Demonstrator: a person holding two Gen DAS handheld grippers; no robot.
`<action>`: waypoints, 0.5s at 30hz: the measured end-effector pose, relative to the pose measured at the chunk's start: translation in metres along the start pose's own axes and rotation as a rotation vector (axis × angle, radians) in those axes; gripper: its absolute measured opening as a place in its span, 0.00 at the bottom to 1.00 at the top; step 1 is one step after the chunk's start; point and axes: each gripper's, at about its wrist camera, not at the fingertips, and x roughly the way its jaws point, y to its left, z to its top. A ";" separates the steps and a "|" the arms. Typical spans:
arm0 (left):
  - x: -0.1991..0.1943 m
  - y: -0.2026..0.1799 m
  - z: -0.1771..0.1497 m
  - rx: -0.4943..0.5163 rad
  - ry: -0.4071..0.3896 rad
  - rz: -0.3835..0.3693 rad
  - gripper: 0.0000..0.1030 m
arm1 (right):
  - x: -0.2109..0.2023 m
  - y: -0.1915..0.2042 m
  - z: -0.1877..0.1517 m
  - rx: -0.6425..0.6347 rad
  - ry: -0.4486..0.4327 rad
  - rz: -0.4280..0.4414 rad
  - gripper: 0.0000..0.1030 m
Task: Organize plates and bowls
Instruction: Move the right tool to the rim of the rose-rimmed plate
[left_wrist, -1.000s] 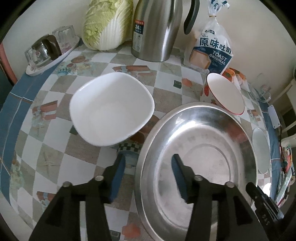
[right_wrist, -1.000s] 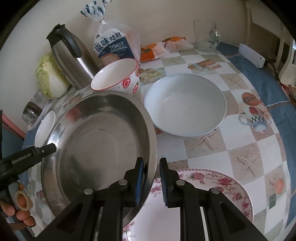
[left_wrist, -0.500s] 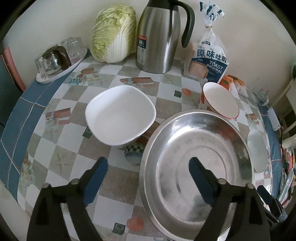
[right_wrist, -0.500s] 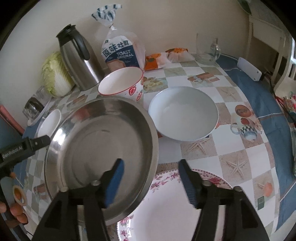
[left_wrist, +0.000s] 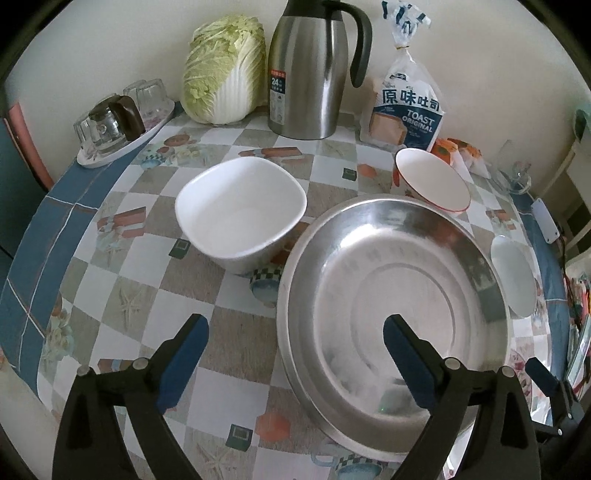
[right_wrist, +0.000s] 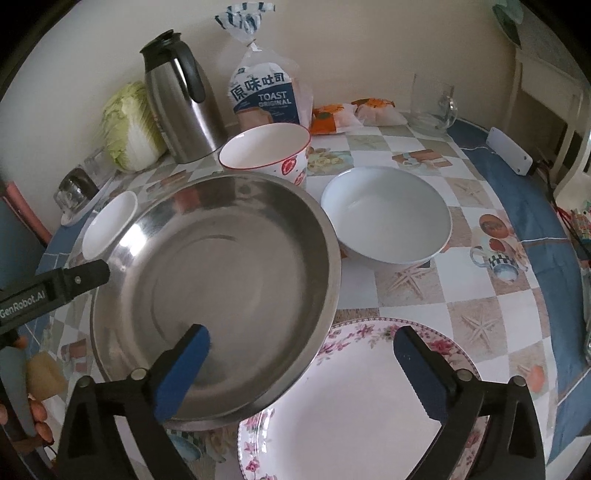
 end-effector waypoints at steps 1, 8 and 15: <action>-0.001 -0.001 -0.002 0.001 -0.006 -0.002 0.93 | 0.000 0.000 -0.001 0.000 0.000 -0.004 0.99; -0.013 -0.006 -0.012 0.002 -0.039 -0.051 0.93 | -0.012 -0.010 -0.011 0.024 0.004 -0.016 1.00; -0.023 -0.009 -0.025 0.024 -0.042 -0.064 0.93 | -0.028 -0.025 -0.024 0.030 0.001 -0.025 1.00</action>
